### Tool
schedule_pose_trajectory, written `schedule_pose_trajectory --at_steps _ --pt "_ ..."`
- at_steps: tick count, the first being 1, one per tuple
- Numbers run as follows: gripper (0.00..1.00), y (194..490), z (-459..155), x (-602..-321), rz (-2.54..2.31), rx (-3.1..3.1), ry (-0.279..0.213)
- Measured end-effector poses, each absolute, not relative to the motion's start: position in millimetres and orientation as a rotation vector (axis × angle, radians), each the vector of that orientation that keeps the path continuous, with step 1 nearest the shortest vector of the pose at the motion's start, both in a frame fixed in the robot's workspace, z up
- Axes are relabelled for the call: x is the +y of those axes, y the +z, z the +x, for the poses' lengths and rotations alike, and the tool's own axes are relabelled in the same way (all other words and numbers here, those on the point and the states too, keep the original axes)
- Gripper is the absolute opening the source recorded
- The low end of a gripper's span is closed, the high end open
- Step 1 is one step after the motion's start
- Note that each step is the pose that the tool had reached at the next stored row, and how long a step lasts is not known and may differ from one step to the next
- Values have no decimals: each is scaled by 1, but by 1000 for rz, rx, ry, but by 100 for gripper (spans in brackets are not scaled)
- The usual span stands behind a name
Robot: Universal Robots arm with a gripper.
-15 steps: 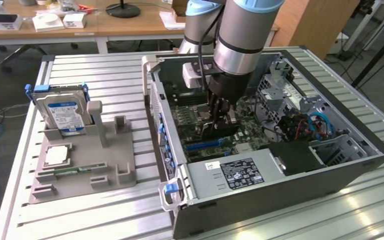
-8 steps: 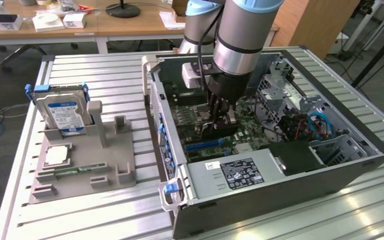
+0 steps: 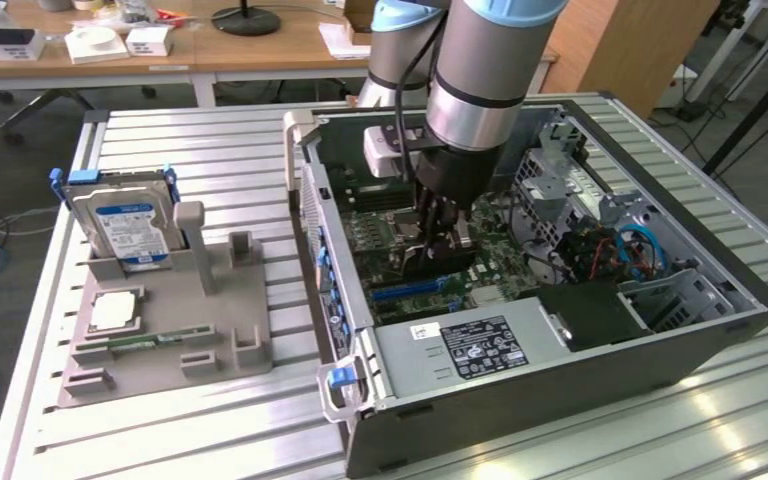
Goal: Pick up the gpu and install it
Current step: 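Insert the gpu into the slot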
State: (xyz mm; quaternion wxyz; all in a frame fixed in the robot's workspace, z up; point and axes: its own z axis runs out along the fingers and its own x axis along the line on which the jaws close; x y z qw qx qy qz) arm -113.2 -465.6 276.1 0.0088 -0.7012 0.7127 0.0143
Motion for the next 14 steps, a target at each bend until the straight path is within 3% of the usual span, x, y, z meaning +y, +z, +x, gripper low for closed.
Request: schedule_pose_trajectory --at_steps 14 --pt "26 274 -114 -466 -2191 2227 45"
